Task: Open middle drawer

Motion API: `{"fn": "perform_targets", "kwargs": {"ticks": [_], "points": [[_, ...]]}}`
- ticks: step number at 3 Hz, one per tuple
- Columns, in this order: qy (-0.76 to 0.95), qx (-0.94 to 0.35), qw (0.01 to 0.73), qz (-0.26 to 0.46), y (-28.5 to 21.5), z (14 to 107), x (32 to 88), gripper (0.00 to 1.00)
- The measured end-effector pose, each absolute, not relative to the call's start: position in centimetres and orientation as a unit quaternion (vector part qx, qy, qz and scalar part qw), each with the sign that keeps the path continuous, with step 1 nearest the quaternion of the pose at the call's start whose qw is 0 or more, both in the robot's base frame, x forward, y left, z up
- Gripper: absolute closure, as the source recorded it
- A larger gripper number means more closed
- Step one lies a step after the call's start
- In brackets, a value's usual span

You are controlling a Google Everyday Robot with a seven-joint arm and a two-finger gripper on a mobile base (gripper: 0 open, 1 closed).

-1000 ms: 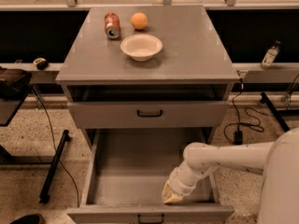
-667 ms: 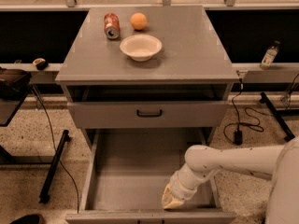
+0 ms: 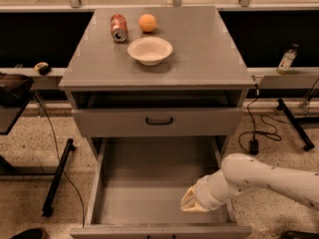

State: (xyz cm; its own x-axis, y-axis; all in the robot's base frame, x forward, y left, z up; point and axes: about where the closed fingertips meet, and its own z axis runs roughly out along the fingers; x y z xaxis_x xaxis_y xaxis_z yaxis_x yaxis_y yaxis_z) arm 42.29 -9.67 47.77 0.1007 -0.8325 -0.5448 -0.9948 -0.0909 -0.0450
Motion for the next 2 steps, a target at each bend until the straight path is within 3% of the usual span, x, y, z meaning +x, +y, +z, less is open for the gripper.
{"fn": "perform_targets", "kwargs": {"ticks": [1, 2], "points": [[0.648, -0.697, 0.257, 0.168, -11.19, 51.56, 43.41, 1.0], [0.652, -0.692, 0.264, 0.164, -11.73, 52.04, 43.38, 0.85]]}}
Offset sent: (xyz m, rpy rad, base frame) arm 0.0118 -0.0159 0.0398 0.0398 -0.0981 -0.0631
